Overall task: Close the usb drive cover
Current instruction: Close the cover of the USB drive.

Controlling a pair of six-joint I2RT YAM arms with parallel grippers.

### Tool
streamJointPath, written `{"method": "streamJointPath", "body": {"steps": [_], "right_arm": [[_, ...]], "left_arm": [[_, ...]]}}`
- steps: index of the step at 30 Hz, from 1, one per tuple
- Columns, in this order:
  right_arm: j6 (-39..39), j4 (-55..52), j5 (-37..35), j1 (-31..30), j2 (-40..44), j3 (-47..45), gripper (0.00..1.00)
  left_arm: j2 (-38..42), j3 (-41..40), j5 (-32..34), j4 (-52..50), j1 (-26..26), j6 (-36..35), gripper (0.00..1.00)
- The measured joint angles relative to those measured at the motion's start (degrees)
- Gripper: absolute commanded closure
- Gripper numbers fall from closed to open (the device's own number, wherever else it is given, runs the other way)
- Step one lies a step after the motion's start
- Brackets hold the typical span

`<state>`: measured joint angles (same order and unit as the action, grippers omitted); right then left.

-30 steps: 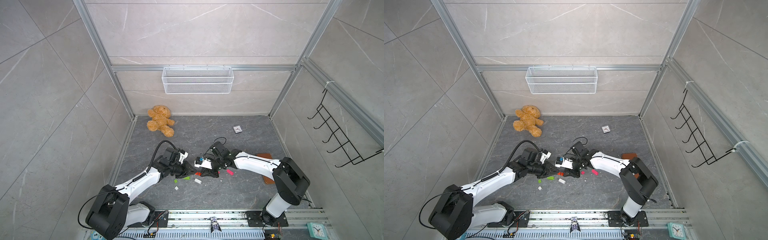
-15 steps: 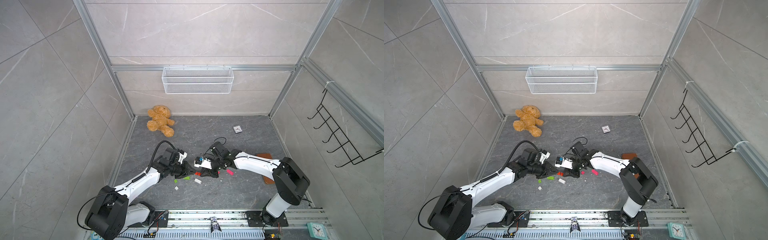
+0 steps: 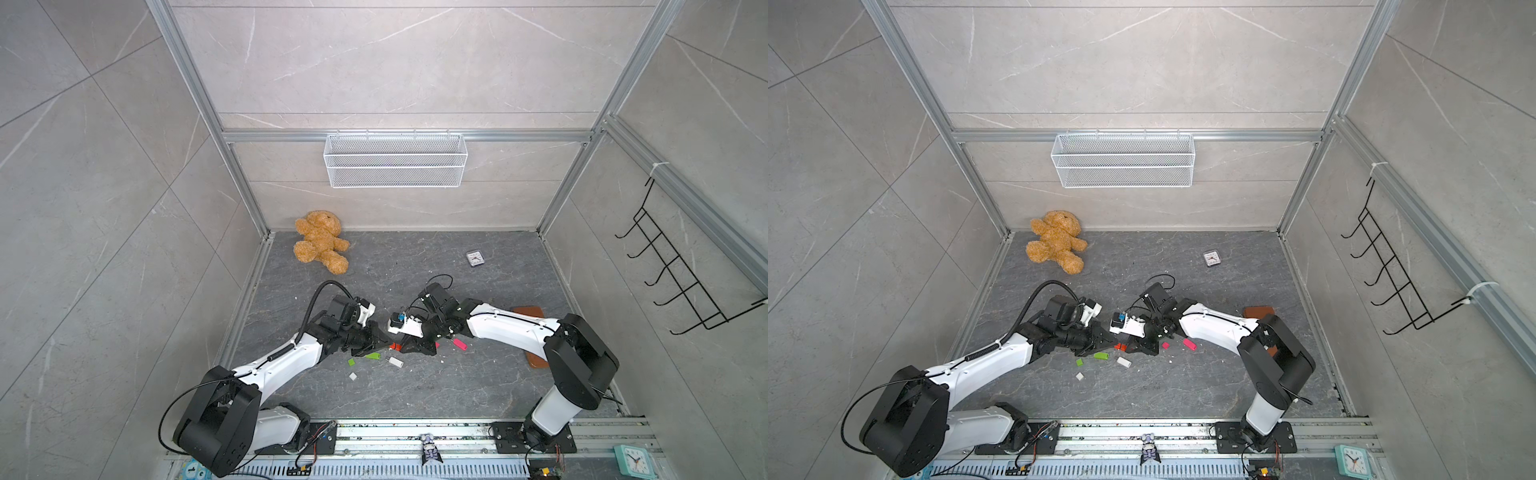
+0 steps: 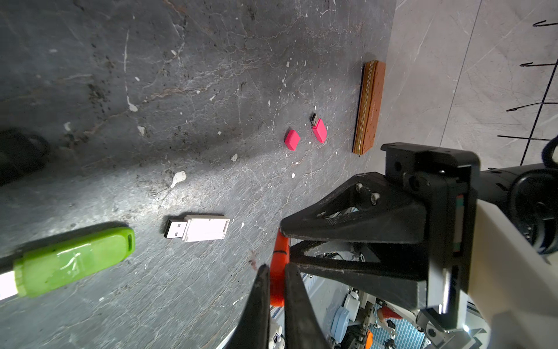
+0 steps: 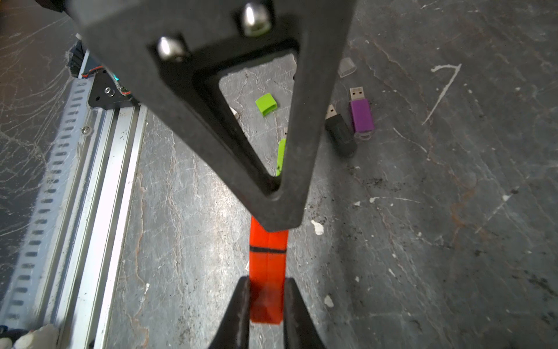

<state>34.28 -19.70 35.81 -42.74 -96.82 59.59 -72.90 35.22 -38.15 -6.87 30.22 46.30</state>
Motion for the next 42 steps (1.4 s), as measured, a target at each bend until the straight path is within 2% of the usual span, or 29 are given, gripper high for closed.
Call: {"method": "streamJointPath", "body": {"steps": [6, 11, 19, 27, 32, 35, 37, 42], "right_arm": [[-1.75, 0.02, 0.02, 0.02, -0.37, 0.07, 0.86], [-3.87, 0.11, 0.42, 0.02, -1.97, 0.87, 0.86], [-4.79, 0.28, 0.87, 0.00, -2.51, 0.92, 0.86], [-5.18, 2.45, 1.27, 0.00, -2.54, 1.07, 0.87], [-5.18, 2.89, 1.36, 0.00, -2.54, 1.07, 0.86], [-5.16, 2.86, 1.36, 0.00, -2.54, 1.07, 0.87], [-5.11, 2.86, 1.38, 0.00, -2.51, 1.07, 0.87], [-4.66, 2.84, 1.38, 0.00, -2.54, 1.07, 0.86]], "left_arm": [[-0.50, -0.02, 0.11, 0.31, 0.02, 0.15, 0.93], [-0.66, -0.11, 1.27, 0.50, 0.04, 0.15, 0.87], [-0.24, -0.83, 2.47, 0.72, 0.33, 0.15, 0.86], [0.17, -1.27, 2.56, 0.87, 1.03, 0.15, 0.77], [0.42, -1.46, 2.58, 0.85, 1.03, 0.15, 0.77], [1.18, -1.62, 2.69, 0.74, 1.03, 0.13, 0.62], [1.75, -1.64, 2.89, 0.59, 1.03, 0.17, 0.57], [3.02, -1.64, 3.67, -0.96, 1.03, 0.04, 0.57]]}}
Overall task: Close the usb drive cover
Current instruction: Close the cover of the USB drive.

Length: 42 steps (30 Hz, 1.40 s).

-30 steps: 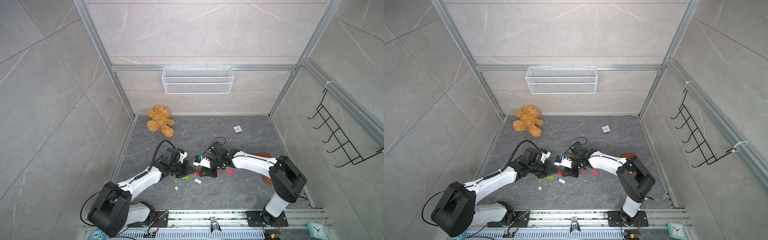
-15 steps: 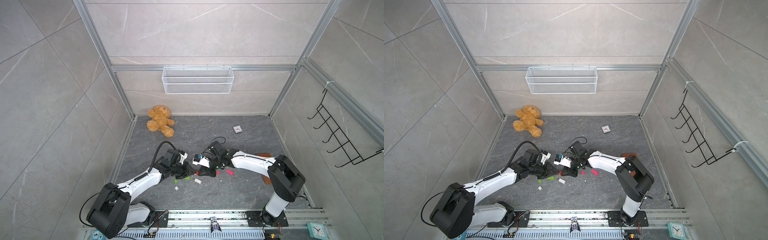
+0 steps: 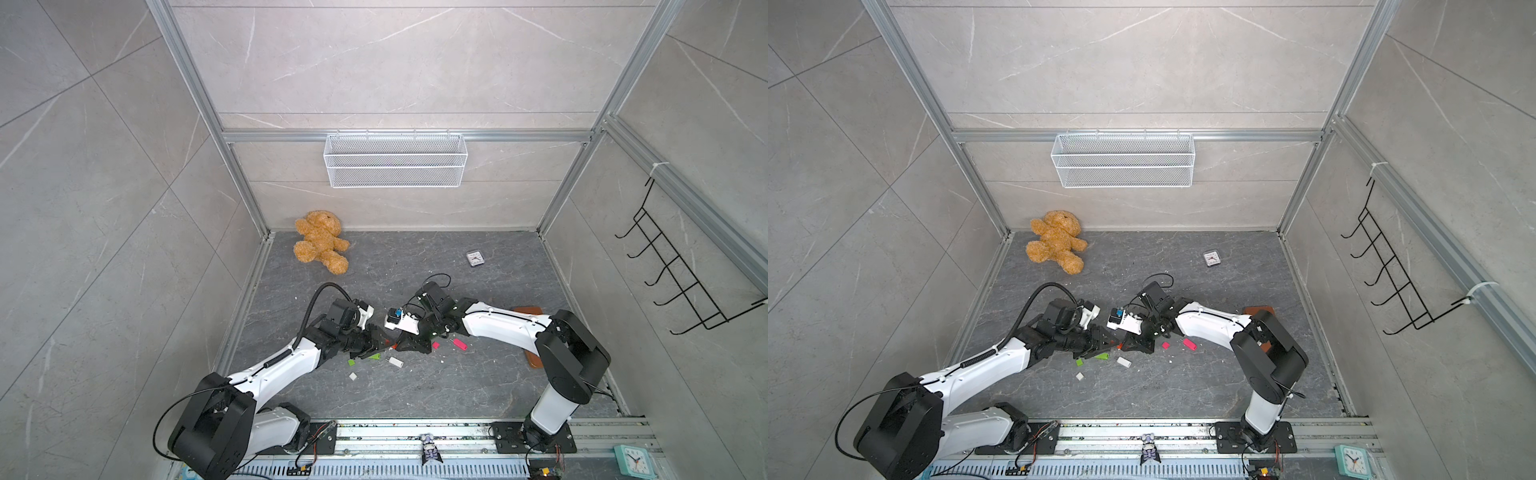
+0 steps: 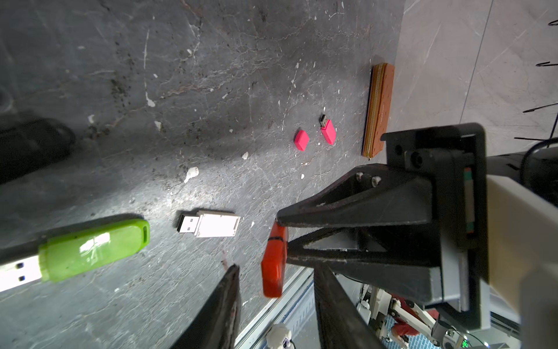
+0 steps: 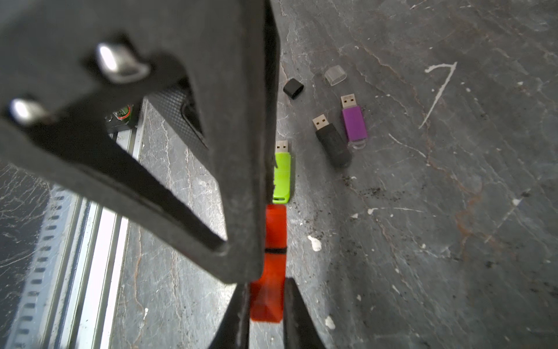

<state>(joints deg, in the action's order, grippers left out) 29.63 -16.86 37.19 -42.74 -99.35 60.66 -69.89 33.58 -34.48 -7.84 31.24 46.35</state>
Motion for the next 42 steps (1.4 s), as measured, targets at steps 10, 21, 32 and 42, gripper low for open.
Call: {"method": "streamJointPath", "body": {"steps": [10, 21, 32, 42], "right_arm": [[0.15, 0.00, 0.39, -0.11, 0.02, -0.09, 0.87], [0.15, 0.04, 0.37, -0.31, 0.02, -0.39, 0.86], [0.13, 0.83, -0.11, -0.37, 0.02, -1.22, 0.86], [0.13, 2.38, -0.07, -0.81, 0.04, -1.57, 0.87]], "left_arm": [[0.33, 0.00, 0.28, -0.96, 0.00, -0.37, 0.76], [0.28, 0.00, 0.17, -0.90, 0.00, -0.31, 0.86], [-1.16, 0.00, -0.70, -0.02, 0.00, -0.22, 0.83], [-1.40, 0.00, -0.52, 0.04, 0.00, 0.00, 0.76]]}}
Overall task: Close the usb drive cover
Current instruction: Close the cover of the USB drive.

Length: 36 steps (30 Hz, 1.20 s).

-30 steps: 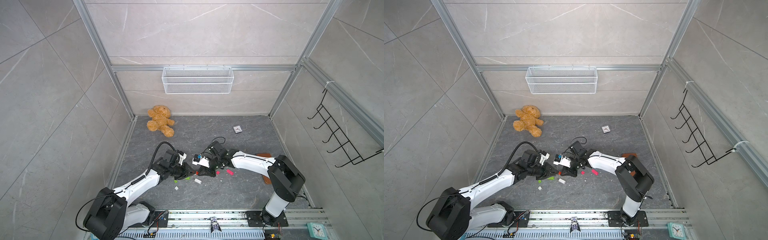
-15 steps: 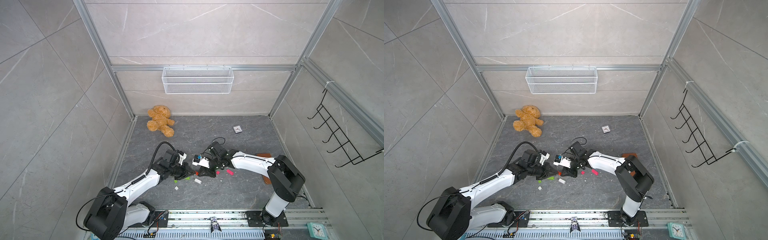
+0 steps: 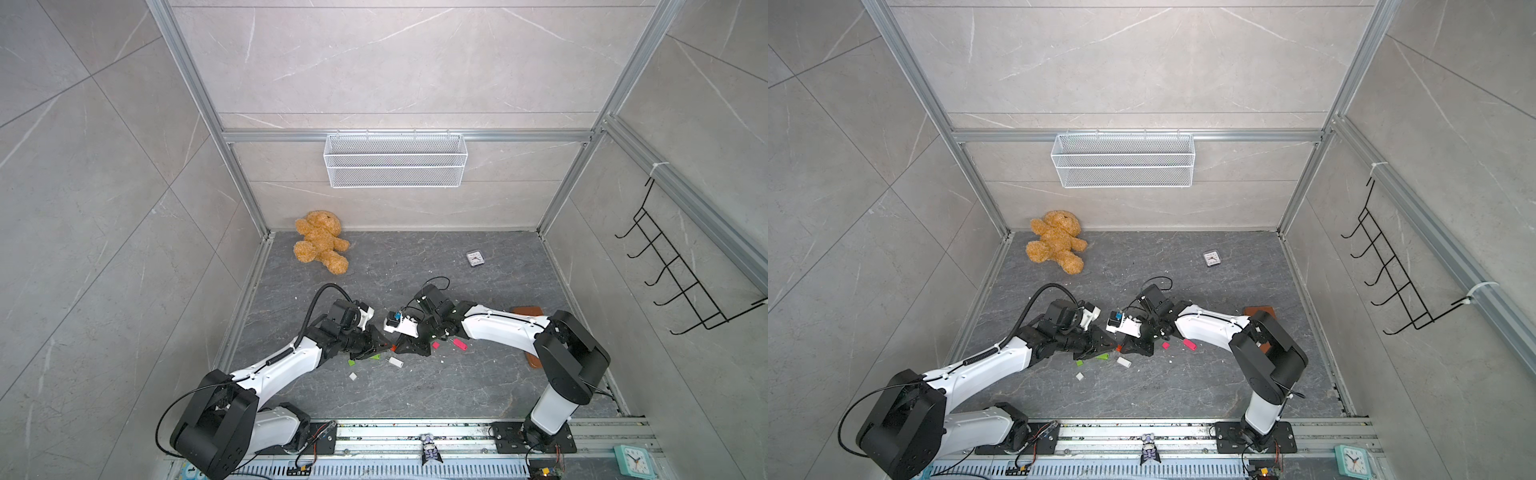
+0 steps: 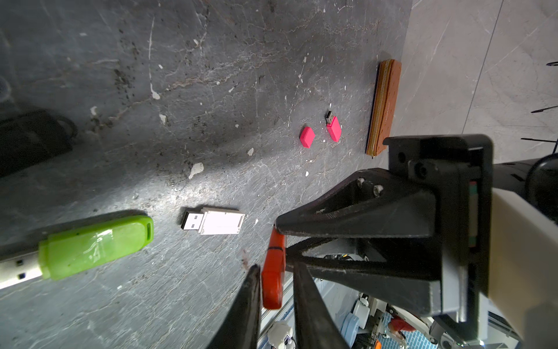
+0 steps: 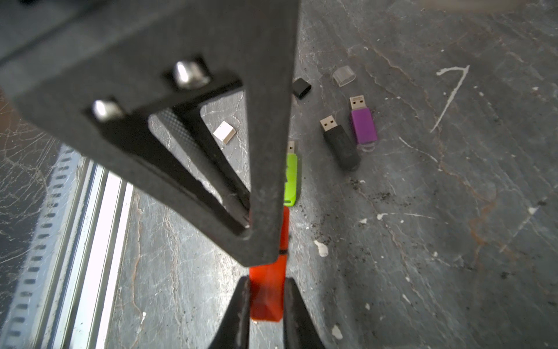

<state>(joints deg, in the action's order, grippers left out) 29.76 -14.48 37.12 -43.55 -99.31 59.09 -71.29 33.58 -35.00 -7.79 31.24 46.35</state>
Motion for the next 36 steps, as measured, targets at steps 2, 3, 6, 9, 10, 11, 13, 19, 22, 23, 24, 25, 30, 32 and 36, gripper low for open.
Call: {"method": "streamJointPath", "body": {"steps": [2, 3, 6, 9, 10, 11, 13, 19, 22, 23, 24, 25, 30, 32, 36], "right_arm": [[0.00, 0.04, 0.02, 0.00, 0.00, -0.02, 0.87], [0.00, 0.09, 0.00, 0.00, 0.00, -0.02, 0.87], [0.00, 0.22, 0.02, 0.00, 0.00, -0.04, 0.87], [0.00, 0.26, 0.02, 0.00, 0.02, -0.17, 0.87], [0.00, 0.31, 0.02, 0.00, 0.04, -0.26, 0.87], [0.02, 0.42, 0.02, 0.00, 0.07, -0.35, 0.87], [0.02, 0.46, 0.02, 0.00, 0.09, -0.39, 0.87], [0.02, 0.92, 0.02, 0.00, 0.42, -1.03, 0.87], [0.04, 1.03, 0.02, 0.00, 0.52, -1.16, 0.87], [0.07, 1.07, 0.02, 0.00, 0.55, -1.16, 0.87], [0.09, 1.07, 0.02, 0.00, 0.59, -1.16, 0.87], [0.24, 1.07, 0.02, 0.00, 0.63, -1.16, 0.87], [0.26, 1.27, 0.00, 0.00, 0.85, -1.44, 0.87], [0.26, 1.29, -0.04, 0.00, 0.92, -1.53, 0.87], [0.17, 2.10, -0.33, 0.00, 1.44, -2.10, 0.88]], "left_arm": [[0.07, 0.00, 0.17, -0.11, 0.00, 0.00, 0.75], [0.13, 0.00, 0.26, -0.22, 0.00, -0.02, 0.75], [0.33, 0.00, 0.46, -0.50, 0.00, -0.02, 0.74], [0.46, 0.00, 0.46, -0.52, 0.00, 0.00, 0.74], [0.46, 0.00, 0.46, -0.52, 0.00, 0.00, 0.75], [0.46, 0.00, 0.46, -0.52, 0.00, 0.04, 0.75], [0.46, 0.00, 0.46, -0.50, 0.00, 0.07, 0.76], [0.46, 0.00, 0.46, -0.50, 0.00, 0.11, 0.77], [0.46, 0.00, 0.48, -0.50, 0.00, 0.13, 0.80], [0.46, 0.00, 0.48, -0.50, 0.00, 0.13, 0.81], [0.46, 0.00, 0.46, -0.50, 0.00, 0.22, 0.83], [0.46, 0.00, 0.48, -0.52, 0.00, 0.22, 0.84], [0.46, 0.00, 0.42, -0.31, 0.00, 0.63, 0.88], [0.44, 0.00, 0.42, -0.31, 0.00, 0.83, 0.92], [0.31, 0.00, 0.33, 0.22, 0.00, 1.09, 0.98]]}}
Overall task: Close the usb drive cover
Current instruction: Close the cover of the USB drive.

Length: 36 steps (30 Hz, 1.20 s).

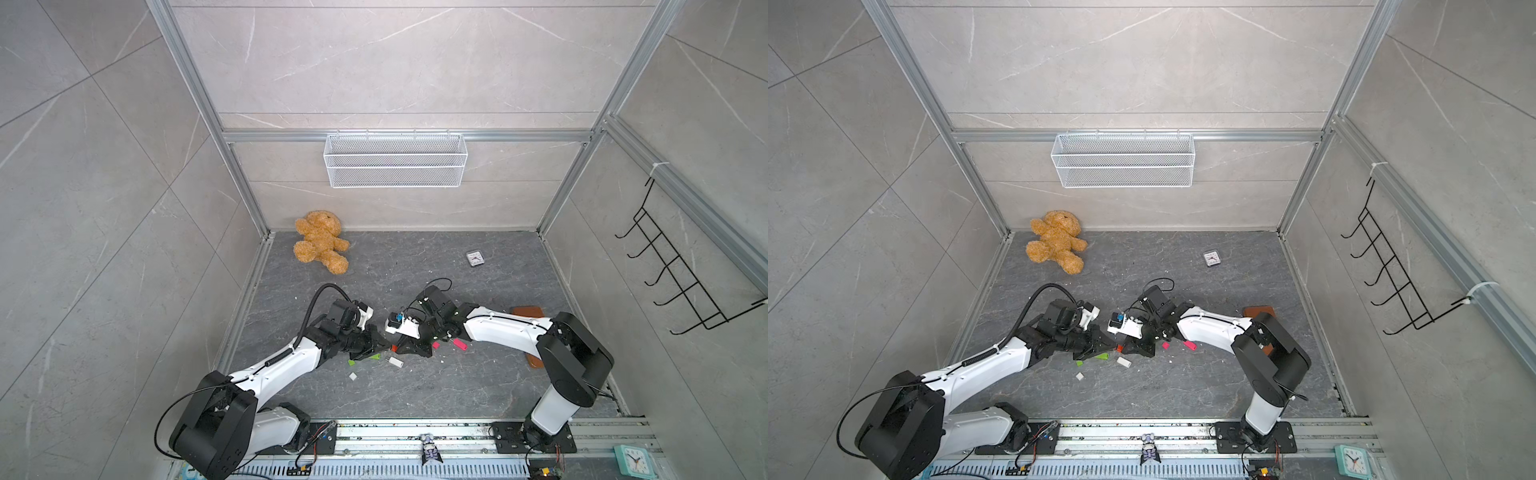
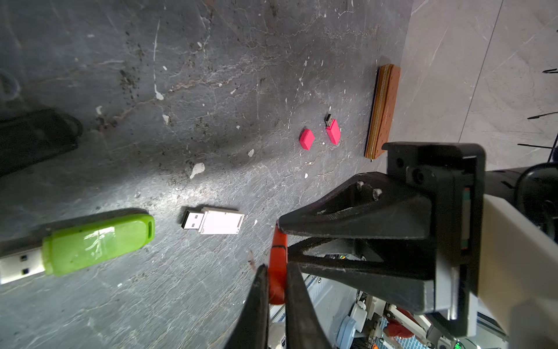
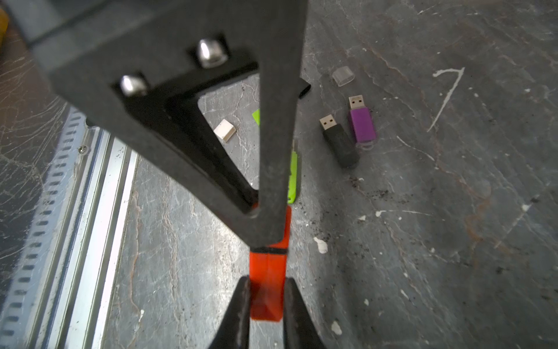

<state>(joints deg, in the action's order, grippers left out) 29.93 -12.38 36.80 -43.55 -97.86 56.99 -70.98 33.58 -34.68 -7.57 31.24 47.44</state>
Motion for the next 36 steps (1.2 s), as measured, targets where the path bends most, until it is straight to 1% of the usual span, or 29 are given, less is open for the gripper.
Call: {"method": "streamJointPath", "body": {"steps": [1, 6, 21, 28, 36], "right_arm": [[-0.22, 0.63, -0.11, 0.00, 0.24, -0.46, 0.88], [-1.70, 3.26, -0.57, -0.07, 1.14, -2.27, 0.88], [-9.38, 4.52, -0.39, -0.09, 0.90, -2.19, 0.89], [-9.77, 4.09, -0.61, -0.09, 0.37, -1.29, 0.90], [-6.80, 4.11, -2.34, -0.02, 0.35, -1.20, 0.90]], "left_arm": [[-0.15, 0.00, -0.09, 0.26, 0.00, 0.11, 1.00], [-0.59, -0.15, -0.42, 0.96, -0.02, 0.39, 1.00], [-0.20, -1.51, 0.11, 3.98, -0.37, 0.55, 1.00], [-0.26, -1.73, 0.42, 5.11, -0.37, 0.55, 1.00], [-1.77, -1.77, 0.35, 7.06, -0.24, 0.55, 1.00]]}}
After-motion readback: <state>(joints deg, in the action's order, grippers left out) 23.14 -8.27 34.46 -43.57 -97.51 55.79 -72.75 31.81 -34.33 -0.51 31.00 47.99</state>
